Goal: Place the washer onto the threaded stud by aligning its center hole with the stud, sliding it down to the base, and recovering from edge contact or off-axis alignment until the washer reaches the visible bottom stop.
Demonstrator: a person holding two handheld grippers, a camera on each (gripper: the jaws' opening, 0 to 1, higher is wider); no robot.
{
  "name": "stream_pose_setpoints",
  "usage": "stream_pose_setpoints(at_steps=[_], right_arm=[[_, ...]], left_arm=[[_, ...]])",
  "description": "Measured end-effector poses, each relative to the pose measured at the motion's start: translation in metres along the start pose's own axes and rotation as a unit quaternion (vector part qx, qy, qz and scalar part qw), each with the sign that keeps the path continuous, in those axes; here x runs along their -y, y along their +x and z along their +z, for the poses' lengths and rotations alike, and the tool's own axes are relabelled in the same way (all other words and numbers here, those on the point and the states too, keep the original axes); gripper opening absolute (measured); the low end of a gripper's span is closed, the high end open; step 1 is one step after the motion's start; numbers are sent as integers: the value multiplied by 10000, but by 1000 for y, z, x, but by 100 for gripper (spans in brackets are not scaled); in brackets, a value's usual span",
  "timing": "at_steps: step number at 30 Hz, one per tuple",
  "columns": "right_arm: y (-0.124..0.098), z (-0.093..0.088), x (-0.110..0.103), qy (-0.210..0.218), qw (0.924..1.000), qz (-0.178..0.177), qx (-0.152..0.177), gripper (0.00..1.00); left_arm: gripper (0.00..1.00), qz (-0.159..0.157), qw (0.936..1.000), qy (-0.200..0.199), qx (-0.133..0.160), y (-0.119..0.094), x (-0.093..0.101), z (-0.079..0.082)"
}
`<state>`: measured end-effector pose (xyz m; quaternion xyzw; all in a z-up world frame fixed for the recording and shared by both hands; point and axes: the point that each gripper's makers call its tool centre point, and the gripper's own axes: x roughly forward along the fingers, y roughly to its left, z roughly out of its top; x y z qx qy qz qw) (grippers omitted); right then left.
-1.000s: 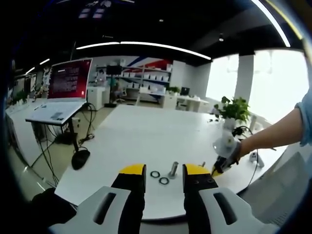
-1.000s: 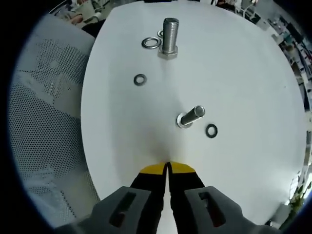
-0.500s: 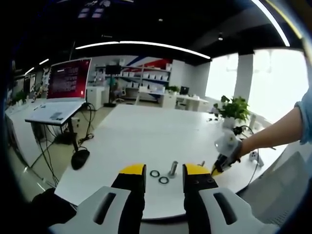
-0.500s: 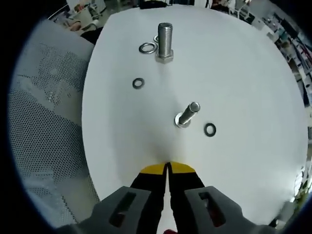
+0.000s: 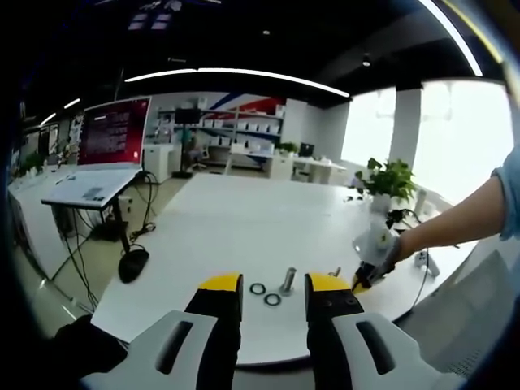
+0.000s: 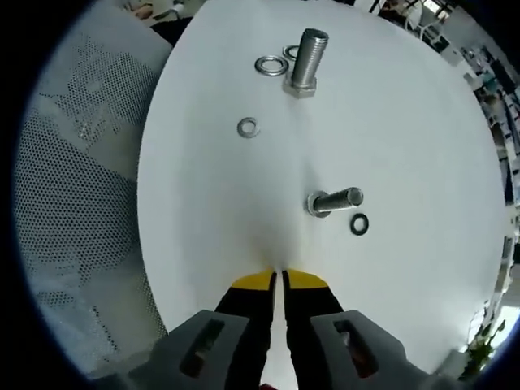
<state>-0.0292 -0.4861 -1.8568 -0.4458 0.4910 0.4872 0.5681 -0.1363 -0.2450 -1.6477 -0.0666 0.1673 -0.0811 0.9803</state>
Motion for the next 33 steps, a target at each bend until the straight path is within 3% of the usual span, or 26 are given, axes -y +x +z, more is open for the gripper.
stream_pose_setpoints(at_steps=[2,10,18,25,29,33], right_arm=[[-3,16,-8,25,9991,209,360,7],[-14,51,-22,-351,9967,377,628,18],[-15,70,-33,-176,9945,592,842,25],[-14,82,-37,-53,9926,558,1081,32],[-15,91,-44,224,9889,670,1304,32],[-18,96,-40,207,9886,497,1404,30]], left_arm=[[28,-2,10000,1,-2,0,0,0],[28,5,10000,-10,13,0,0,0],[29,8,10000,-5,18,0,0,0],[29,1,10000,-2,15,0,0,0],[29,2,10000,-3,18,0,0,0],[29,-9,10000,5,20,-1,0,0]])
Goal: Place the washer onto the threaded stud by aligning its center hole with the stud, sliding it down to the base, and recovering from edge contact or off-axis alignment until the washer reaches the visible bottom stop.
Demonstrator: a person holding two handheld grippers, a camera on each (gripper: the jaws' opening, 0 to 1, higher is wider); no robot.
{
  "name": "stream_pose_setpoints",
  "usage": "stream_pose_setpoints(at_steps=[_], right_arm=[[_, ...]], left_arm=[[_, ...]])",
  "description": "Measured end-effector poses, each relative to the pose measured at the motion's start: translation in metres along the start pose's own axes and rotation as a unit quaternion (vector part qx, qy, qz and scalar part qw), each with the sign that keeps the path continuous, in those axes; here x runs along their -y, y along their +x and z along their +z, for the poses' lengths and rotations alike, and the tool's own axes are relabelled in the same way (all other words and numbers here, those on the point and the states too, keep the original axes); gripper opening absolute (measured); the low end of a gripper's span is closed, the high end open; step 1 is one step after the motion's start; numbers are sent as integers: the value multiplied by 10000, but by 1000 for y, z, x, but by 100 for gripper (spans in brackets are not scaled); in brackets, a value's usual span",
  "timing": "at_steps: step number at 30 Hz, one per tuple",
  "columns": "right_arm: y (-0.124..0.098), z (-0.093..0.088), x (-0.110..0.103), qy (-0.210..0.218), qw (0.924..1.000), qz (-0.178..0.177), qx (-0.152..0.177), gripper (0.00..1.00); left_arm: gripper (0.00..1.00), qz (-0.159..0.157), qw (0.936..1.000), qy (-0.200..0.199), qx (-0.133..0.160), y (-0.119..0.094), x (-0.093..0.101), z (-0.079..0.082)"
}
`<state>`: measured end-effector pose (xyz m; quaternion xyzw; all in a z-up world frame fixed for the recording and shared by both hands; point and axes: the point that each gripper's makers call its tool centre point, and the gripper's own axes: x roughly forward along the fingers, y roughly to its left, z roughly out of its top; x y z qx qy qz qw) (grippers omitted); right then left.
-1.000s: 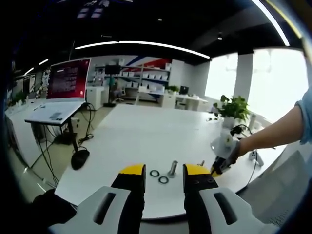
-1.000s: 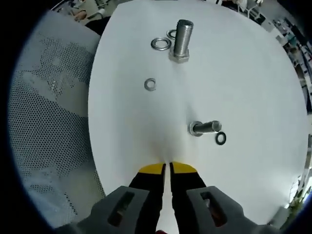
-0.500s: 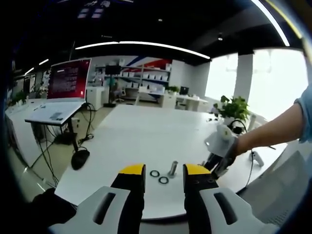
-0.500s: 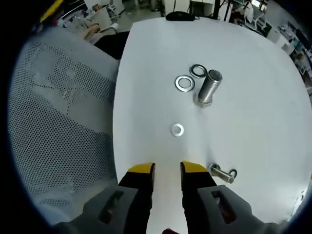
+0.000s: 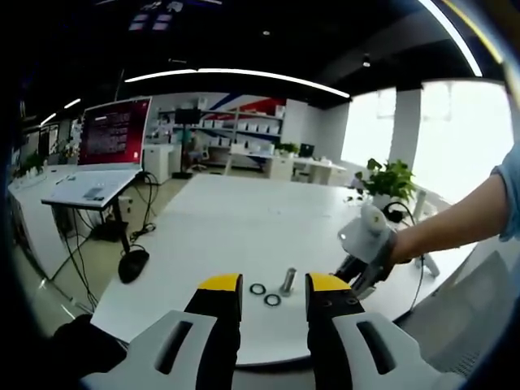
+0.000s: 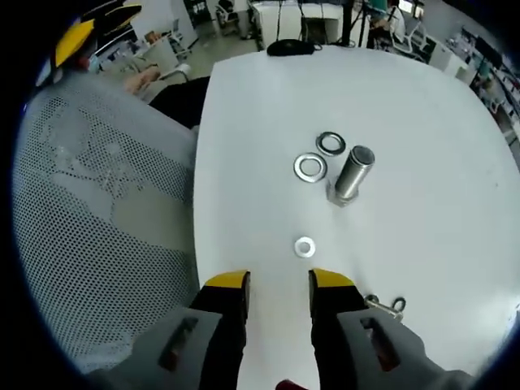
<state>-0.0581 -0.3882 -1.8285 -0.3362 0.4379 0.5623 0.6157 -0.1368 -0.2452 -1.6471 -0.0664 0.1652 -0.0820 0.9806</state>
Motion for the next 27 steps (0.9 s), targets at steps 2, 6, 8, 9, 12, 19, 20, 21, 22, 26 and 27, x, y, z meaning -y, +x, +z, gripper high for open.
stream_pose_setpoints(at_steps=[2,6,8,9,12,19,20,21,22,26,27], right_arm=[[0,0,-1,8,10000,-18,19,30],[4,-5,3,-291,9993,-215,-71,29],[6,-5,6,-271,9993,-256,-54,29],[7,-4,7,-250,9993,-283,-39,28],[12,0,7,-230,9992,-327,6,26],[25,5,11,-475,9980,-295,-312,26],[26,5,11,-538,9975,-246,-377,26],[26,6,11,-576,9971,-205,-455,26],[26,7,11,-599,9969,-185,-485,26],[29,7,12,-837,9941,-183,-664,26],[29,6,12,-866,9938,-188,-671,26]], left_arm=[[29,6,10000,-24,38,0,0,1],[28,5,10000,-31,49,0,0,1],[29,-3,10000,-39,77,0,0,2],[29,-4,10000,-44,85,0,0,2],[29,15,9999,-55,106,0,-1,3],[29,9,9999,-44,96,0,-1,3],[29,11,9999,-44,98,0,-1,3],[29,17,9999,-49,101,0,-1,3],[29,22,9999,-59,113,0,-1,3],[29,13,9999,-53,107,0,-1,3],[29,12,9999,-54,109,0,-1,3]])
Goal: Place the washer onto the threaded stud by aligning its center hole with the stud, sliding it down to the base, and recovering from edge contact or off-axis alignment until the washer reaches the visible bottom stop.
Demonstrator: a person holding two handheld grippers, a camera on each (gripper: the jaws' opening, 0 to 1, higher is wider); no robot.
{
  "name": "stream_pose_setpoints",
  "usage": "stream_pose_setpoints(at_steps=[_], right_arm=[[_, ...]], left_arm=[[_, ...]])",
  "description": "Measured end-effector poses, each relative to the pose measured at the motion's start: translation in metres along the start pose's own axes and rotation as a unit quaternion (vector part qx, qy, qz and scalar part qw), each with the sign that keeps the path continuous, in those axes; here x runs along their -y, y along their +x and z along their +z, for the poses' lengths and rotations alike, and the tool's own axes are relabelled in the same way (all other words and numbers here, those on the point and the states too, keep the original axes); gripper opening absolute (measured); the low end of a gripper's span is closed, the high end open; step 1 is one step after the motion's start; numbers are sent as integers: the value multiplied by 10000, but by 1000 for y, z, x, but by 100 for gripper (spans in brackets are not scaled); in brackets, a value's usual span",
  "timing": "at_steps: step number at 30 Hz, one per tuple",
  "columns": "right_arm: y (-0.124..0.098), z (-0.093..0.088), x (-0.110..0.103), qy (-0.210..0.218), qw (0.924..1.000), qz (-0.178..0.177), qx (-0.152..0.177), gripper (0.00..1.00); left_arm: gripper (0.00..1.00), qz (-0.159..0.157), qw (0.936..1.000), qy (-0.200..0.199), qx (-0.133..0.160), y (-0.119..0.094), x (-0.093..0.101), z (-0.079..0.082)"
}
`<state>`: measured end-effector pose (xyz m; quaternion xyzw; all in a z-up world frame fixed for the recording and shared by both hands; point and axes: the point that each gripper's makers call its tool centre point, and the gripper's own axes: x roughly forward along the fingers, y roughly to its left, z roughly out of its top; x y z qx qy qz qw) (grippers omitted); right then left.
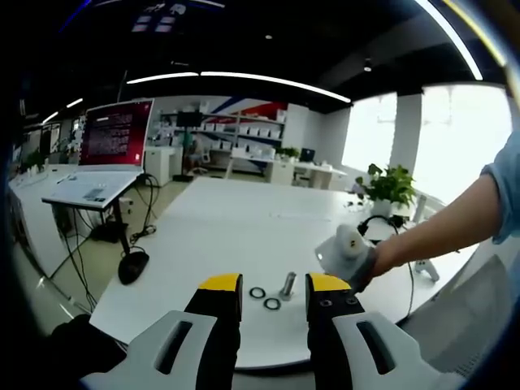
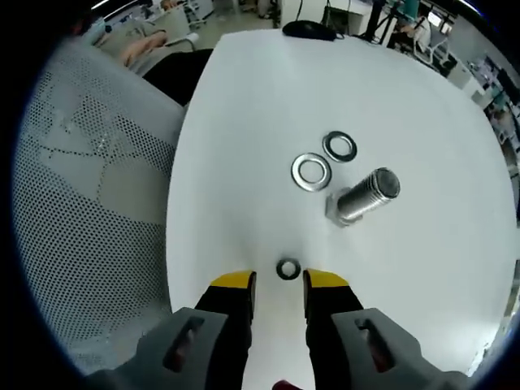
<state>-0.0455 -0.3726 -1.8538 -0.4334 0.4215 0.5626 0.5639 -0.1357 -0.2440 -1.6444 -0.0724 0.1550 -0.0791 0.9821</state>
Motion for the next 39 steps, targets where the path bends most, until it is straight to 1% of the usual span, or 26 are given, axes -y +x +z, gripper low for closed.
stream_pose_setpoints(at_steps=[2,3,5,7,9,10,13,19,24,28,29,32,39], right_arm=[[1,-1,1,-61,10000,-16,-38,25],[1,1,0,58,10000,30,22,24],[1,2,1,82,10000,15,31,23],[1,2,2,100,9999,-9,49,20],[2,3,5,142,9999,-51,50,15],[2,3,6,147,9999,-57,50,15],[2,3,6,228,9997,-32,34,15],[2,2,7,145,9998,-94,24,14],[1,-1,2,205,9998,-9,-9,14],[-5,-3,-3,204,9998,47,2,14],[-5,-7,-5,228,9997,92,-54,14],[-8,-12,-4,216,9997,77,-77,14],[-23,-15,-3,296,9995,83,-35,13]], left_arm=[[29,1,10000,3,-7,0,0,0],[29,2,10000,6,-9,0,0,0],[29,1,10000,5,-9,0,0,0],[29,1,10000,7,-14,0,0,0],[28,-3,10000,16,-29,0,0,-1],[28,-5,10000,21,-37,0,1,-1],[28,-6,10000,23,-43,0,0,-1],[28,-12,10000,24,-46,0,1,-1],[28,-13,10000,19,-38,0,0,-1],[28,-13,10000,22,-49,1,0,-1],[28,-15,10000,22,-50,1,0,-1],[27,-19,10000,27,-61,1,0,-1],[27,-37,10000,17,-59,1,1,-1]])
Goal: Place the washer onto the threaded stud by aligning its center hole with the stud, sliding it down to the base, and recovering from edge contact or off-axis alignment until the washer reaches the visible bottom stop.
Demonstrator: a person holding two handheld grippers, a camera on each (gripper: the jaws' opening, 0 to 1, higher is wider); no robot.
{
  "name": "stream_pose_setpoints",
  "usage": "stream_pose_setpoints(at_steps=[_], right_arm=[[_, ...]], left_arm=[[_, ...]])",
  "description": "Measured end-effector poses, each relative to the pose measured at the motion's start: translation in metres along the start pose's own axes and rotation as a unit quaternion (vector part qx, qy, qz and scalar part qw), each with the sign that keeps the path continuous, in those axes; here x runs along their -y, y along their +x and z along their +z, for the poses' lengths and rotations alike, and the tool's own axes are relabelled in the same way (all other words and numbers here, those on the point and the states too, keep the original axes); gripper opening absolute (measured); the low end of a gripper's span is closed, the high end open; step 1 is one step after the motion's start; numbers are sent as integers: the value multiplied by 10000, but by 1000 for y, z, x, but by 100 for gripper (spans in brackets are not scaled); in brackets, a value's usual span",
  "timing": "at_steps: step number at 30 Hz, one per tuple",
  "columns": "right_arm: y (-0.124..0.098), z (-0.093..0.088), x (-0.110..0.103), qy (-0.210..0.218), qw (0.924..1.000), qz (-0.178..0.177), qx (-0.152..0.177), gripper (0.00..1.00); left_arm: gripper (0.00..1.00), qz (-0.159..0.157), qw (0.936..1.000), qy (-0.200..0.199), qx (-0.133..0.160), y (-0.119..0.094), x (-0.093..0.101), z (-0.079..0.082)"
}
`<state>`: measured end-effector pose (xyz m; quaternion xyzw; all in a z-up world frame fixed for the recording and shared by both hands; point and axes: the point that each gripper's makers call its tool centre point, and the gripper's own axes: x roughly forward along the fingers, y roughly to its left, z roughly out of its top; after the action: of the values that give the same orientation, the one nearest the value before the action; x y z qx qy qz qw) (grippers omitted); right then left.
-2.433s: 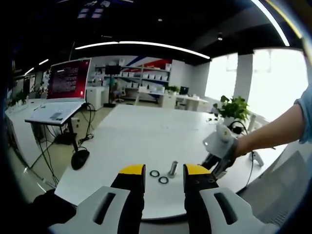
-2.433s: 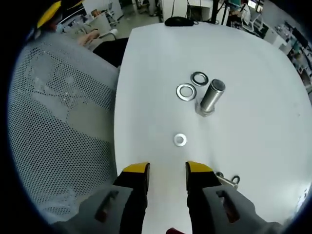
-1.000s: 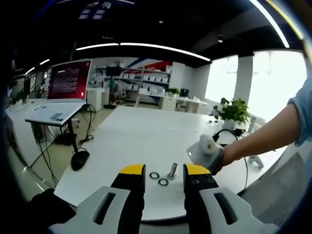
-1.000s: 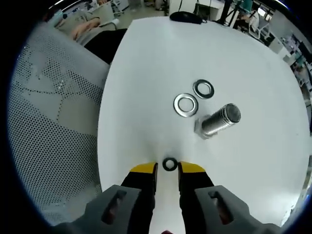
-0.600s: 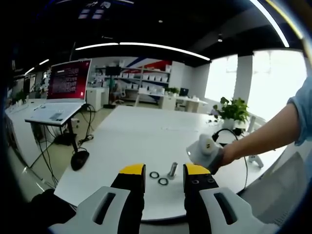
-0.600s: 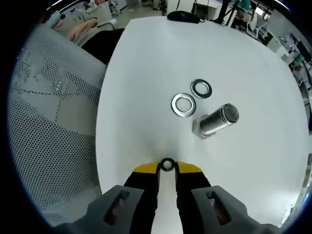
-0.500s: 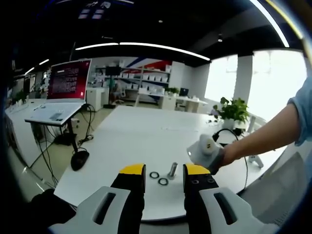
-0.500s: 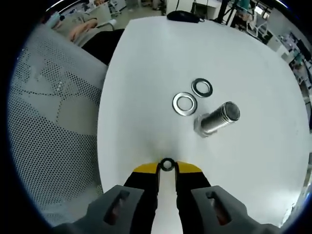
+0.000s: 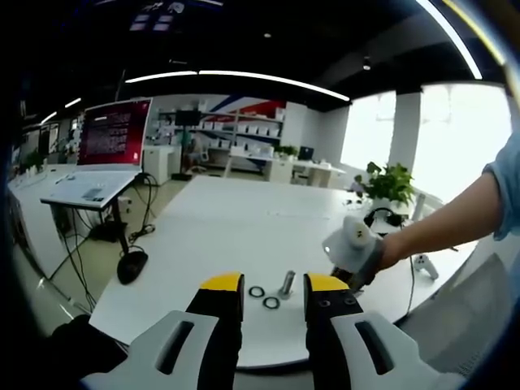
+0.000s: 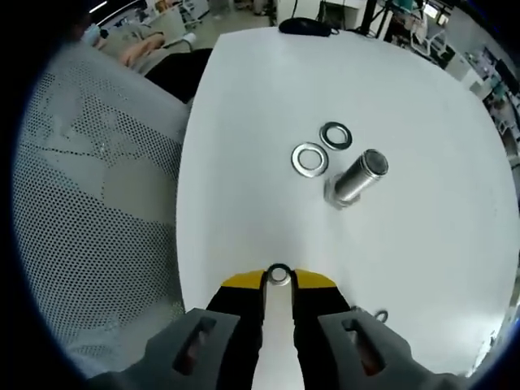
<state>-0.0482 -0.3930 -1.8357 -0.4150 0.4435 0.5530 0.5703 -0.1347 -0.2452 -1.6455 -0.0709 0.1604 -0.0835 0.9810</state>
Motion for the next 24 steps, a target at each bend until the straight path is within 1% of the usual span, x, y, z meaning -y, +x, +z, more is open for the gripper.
stream_pose_setpoints(at_steps=[2,3,6,11,19,24], right_arm=[[-7,1,2,12,10000,-30,45,13],[-11,3,5,39,9999,-90,131,13],[-16,3,9,88,9996,-154,202,13],[-26,1,12,131,9995,-182,221,13],[-46,5,21,105,9994,-226,233,13],[-52,8,23,104,9993,-213,279,13]], left_arm=[[27,-4,10000,5,-15,0,0,-1],[27,-1,10000,8,-15,0,0,-1],[27,-1,10000,10,-34,0,0,-1],[27,-2,10000,20,-50,0,0,-2],[27,1,10000,14,-37,0,0,-1],[27,8,10000,6,-30,0,0,-1]])
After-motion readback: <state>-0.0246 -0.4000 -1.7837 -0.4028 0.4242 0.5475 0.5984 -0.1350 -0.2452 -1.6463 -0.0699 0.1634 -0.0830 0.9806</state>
